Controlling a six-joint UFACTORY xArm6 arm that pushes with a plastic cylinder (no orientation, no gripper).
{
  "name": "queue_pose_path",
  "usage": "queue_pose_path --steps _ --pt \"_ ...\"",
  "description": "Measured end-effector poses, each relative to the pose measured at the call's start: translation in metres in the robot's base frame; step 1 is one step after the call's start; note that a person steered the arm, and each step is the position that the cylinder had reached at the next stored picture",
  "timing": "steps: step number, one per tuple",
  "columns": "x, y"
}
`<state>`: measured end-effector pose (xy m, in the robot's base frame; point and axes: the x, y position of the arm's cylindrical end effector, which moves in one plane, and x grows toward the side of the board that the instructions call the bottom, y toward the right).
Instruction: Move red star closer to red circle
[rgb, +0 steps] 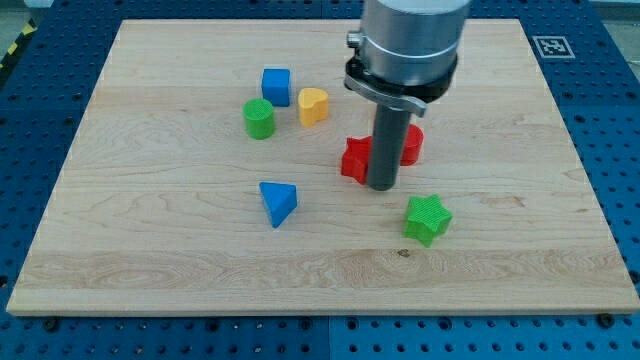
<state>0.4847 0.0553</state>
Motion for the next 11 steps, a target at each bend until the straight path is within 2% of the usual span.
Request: queue_pose_path --steps 1,3,4,5,8,11 --pt "0.000 -0.003" --pt "-0.010 -0.088" --pt "-0.034 -0.139" --pt "-0.049 -0.152" --pt "-0.056 -0.119" --pt "-0.045 -0.048"
